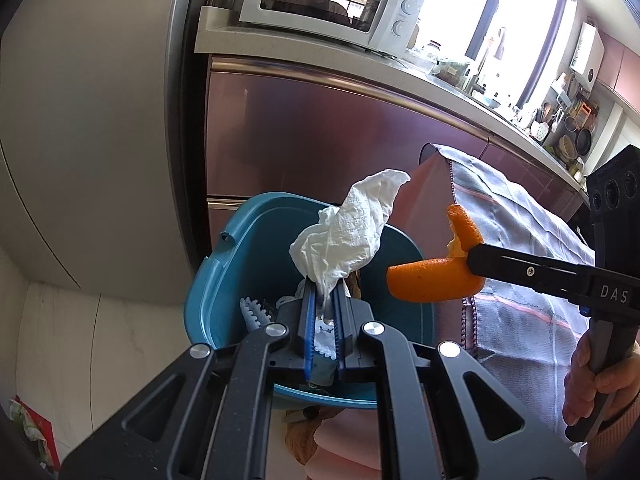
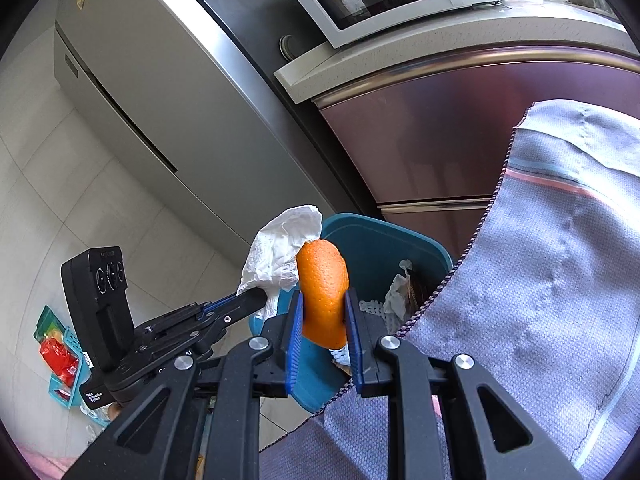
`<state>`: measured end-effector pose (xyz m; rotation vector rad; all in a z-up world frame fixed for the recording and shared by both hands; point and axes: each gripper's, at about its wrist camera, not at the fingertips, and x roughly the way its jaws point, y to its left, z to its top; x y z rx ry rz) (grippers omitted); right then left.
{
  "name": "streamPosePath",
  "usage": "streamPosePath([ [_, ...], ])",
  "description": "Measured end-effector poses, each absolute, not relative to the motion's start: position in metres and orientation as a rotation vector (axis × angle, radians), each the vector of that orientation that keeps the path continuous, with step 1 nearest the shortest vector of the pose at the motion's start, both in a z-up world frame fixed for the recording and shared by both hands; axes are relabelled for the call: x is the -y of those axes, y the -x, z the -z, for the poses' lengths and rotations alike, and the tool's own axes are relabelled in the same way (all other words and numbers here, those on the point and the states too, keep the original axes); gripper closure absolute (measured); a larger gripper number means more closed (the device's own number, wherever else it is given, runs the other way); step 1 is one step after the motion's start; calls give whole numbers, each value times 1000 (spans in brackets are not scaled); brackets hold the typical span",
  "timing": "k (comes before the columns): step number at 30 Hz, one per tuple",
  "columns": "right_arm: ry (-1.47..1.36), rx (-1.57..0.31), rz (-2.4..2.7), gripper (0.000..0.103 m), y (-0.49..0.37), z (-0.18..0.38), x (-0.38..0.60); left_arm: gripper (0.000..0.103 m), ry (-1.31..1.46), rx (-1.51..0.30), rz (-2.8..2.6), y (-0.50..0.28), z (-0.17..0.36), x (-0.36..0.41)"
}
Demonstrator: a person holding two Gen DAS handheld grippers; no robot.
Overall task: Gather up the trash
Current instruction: 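Lower the tissue and peel into the teal bin and open both tools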
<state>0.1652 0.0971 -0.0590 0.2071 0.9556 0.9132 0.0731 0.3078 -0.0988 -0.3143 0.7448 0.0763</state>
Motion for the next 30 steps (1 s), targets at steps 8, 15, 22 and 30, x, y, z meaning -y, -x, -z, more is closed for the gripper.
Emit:
streamPosePath([
  [8, -194, -972, -911, 84, -173, 65, -108, 94, 321, -762, -82, -78, 107, -310],
  [15, -173, -994, -903, 83, -179, 74, -121, 94, 322, -781, -77, -84, 114, -307],
  [22, -165, -1006, -897, 82, -184, 80, -134, 94, 333, -801, -77, -90, 122, -309],
  [30, -165, -1002, -904, 82, -184, 83, -139, 89, 344, -839, -72, -97, 134, -306],
])
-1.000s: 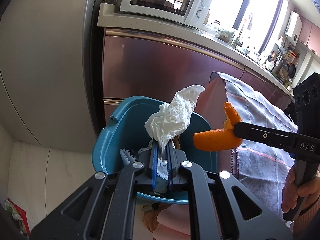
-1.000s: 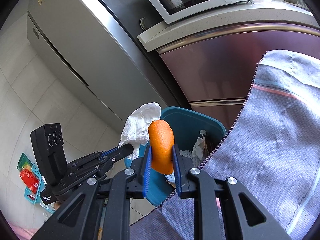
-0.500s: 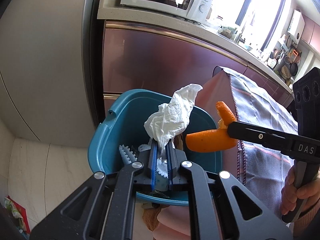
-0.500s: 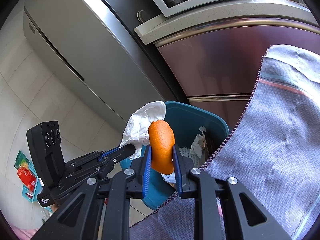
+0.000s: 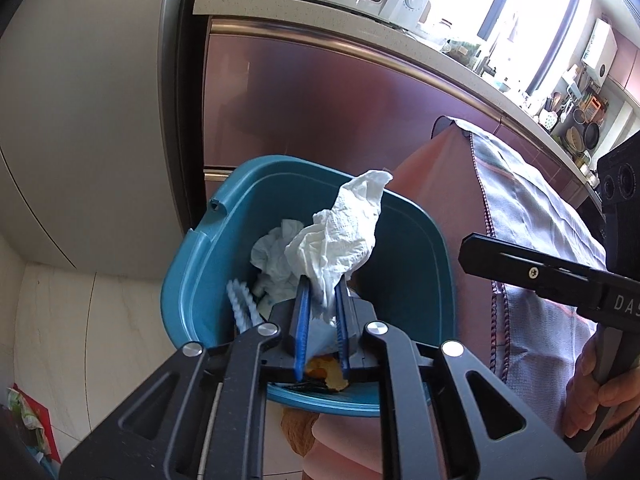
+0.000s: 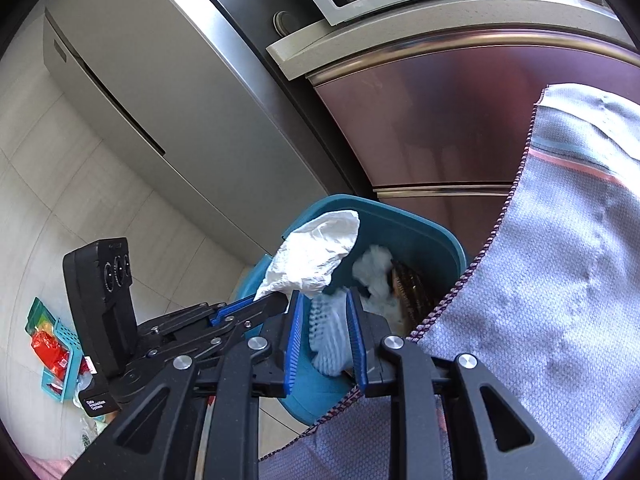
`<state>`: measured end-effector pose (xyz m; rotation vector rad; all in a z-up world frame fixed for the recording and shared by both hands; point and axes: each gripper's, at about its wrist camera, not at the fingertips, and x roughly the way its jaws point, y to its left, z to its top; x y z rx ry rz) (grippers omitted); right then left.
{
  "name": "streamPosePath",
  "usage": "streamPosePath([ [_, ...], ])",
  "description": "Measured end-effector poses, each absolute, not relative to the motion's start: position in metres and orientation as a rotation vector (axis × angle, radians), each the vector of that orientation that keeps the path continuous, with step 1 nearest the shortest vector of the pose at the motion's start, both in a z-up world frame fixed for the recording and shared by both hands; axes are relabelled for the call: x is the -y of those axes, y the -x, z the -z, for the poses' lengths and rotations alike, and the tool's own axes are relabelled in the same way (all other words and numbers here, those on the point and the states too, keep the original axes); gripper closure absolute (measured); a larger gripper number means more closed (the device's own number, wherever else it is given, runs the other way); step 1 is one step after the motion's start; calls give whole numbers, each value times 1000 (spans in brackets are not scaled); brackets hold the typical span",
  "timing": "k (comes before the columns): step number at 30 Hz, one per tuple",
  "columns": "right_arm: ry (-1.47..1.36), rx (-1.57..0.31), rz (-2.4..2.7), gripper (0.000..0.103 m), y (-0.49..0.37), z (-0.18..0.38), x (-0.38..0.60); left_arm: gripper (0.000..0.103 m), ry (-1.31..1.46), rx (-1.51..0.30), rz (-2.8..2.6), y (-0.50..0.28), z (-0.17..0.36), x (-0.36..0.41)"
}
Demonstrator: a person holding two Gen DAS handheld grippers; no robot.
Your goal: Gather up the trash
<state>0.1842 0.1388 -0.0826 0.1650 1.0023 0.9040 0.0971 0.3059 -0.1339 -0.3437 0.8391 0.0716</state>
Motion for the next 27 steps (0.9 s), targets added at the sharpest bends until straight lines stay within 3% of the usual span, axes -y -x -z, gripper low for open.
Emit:
streamPosePath([
  [6, -183, -991, -903, 81, -177, 81, -122, 80, 342, -852, -73, -98, 139, -304],
  [11, -180, -955, -895, 72, -168, 75, -109, 73, 334, -829, -69, -92, 134, -301],
  [15, -177, -894, -881, 64, -155, 64, -92, 57, 294, -764, -54, -77, 117, -291],
  [20, -129, -758, -820, 39, -126, 44, -59, 31, 267, -660, -10, -52, 92, -276],
  [22, -103, -699, -768, 27, -112, 39, -41, 12, 249, -611, 6, -41, 81, -266],
  [23, -95, -663, -734, 17, -104, 36, -31, 9, 236, -585, 12, -36, 77, -260],
  [27, -62, -545, -599, 7, -75, 30, 2, 6, 187, -515, 28, -19, 62, -231],
])
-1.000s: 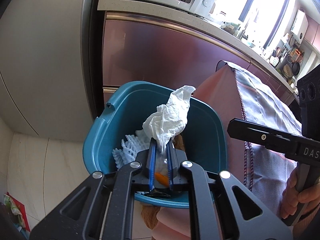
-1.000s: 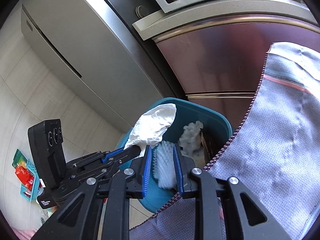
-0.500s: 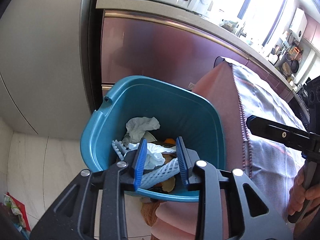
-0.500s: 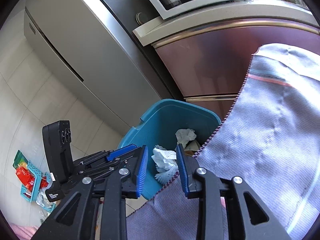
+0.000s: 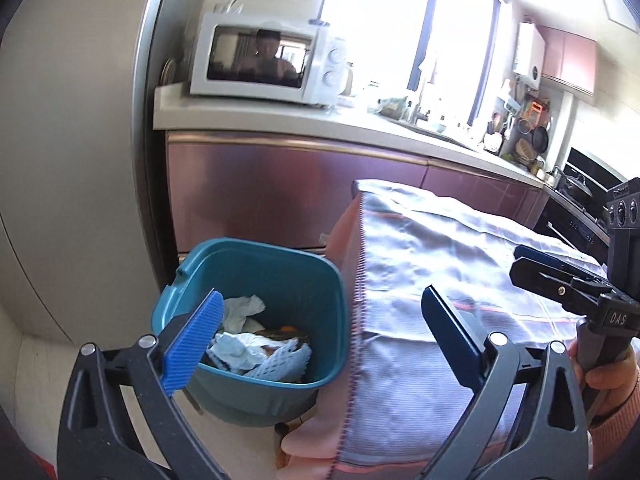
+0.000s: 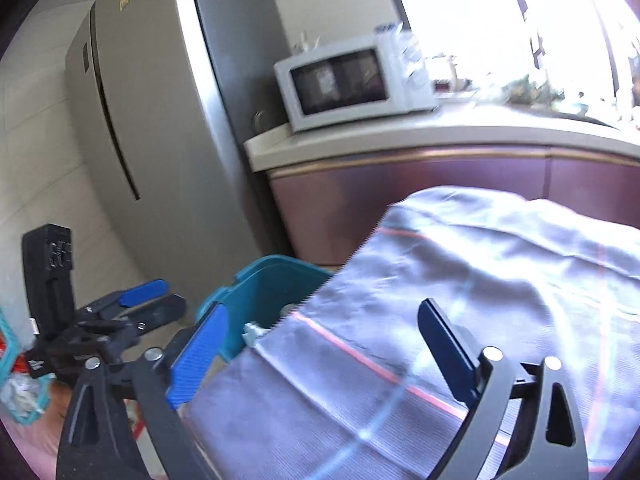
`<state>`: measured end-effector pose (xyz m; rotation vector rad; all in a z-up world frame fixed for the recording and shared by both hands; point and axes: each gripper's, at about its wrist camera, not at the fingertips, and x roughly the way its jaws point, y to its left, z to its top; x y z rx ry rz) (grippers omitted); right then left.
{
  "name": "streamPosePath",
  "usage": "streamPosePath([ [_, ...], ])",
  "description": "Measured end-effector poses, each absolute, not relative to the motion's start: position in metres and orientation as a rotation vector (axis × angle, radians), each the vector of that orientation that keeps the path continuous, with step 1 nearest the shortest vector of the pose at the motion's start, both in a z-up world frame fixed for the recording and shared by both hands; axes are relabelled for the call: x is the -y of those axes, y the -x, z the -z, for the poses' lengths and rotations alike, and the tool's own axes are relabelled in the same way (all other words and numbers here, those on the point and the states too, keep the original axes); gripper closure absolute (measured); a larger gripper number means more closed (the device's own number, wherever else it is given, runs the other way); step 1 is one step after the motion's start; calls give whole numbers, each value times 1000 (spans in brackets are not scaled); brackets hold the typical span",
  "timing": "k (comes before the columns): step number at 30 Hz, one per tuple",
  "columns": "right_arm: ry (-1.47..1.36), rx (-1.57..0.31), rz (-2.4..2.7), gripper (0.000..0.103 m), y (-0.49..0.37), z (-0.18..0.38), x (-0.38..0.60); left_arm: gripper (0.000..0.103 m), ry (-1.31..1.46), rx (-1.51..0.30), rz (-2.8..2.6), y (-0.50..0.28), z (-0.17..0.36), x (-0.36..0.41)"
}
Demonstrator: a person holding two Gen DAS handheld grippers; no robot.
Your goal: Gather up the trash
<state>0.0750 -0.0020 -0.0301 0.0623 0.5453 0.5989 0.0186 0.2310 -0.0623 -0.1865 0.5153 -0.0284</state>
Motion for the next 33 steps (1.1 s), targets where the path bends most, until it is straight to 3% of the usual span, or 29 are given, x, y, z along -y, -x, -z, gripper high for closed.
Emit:
streamPosePath([
  [19, -32, -204, -175, 7, 8, 13, 100, 6, 74, -280, -10, 34, 23, -125],
  [33, -55, -205, -152, 7, 24, 24, 111, 6, 54, -241, -19, 45, 21, -108],
])
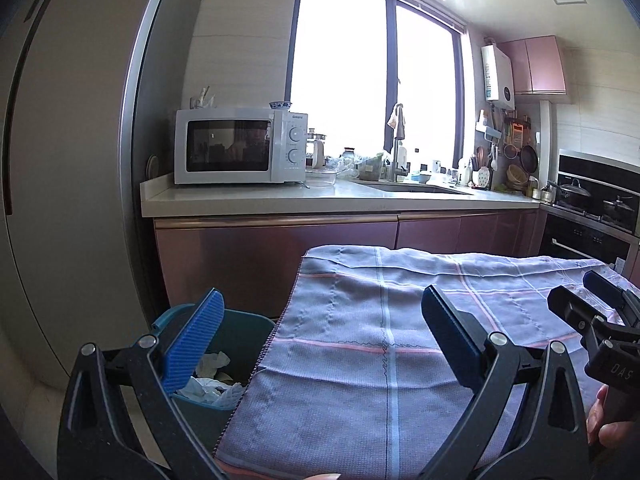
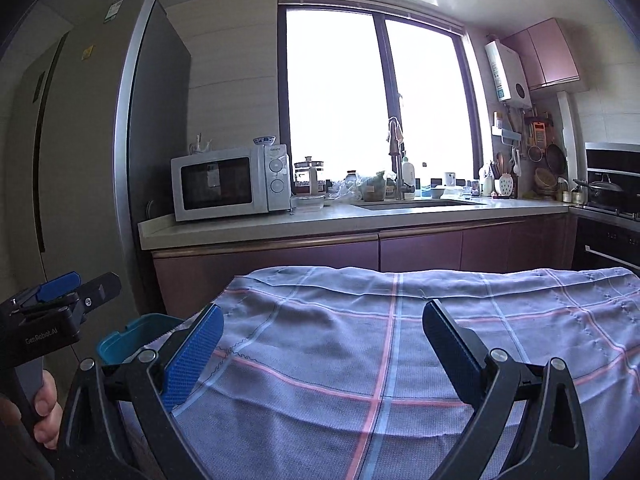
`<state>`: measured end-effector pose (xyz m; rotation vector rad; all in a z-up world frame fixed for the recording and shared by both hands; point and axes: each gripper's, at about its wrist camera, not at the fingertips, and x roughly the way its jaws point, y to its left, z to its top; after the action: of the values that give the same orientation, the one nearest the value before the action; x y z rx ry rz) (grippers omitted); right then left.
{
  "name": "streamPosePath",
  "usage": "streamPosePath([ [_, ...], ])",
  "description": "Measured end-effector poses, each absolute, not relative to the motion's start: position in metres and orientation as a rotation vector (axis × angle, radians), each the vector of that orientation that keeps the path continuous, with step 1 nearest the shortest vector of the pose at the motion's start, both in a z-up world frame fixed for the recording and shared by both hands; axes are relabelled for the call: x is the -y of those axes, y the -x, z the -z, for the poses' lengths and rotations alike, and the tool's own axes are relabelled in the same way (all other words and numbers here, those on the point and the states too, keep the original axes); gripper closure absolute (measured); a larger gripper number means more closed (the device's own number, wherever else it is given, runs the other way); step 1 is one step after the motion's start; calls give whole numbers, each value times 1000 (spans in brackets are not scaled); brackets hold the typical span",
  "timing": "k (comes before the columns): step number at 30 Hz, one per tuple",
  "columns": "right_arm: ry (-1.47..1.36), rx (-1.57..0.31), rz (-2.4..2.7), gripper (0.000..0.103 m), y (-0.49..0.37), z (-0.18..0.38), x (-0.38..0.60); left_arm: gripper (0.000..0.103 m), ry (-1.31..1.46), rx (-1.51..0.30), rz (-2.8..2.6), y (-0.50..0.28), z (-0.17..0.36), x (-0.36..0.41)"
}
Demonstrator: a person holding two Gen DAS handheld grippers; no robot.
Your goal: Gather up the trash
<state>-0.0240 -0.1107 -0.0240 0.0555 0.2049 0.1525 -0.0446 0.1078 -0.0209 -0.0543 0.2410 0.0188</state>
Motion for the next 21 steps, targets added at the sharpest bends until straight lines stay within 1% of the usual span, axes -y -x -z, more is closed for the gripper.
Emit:
streamPosePath([
  [21, -63, -201, -130, 7, 25, 22, 116, 6, 40, -237, -43, 41, 23, -104],
])
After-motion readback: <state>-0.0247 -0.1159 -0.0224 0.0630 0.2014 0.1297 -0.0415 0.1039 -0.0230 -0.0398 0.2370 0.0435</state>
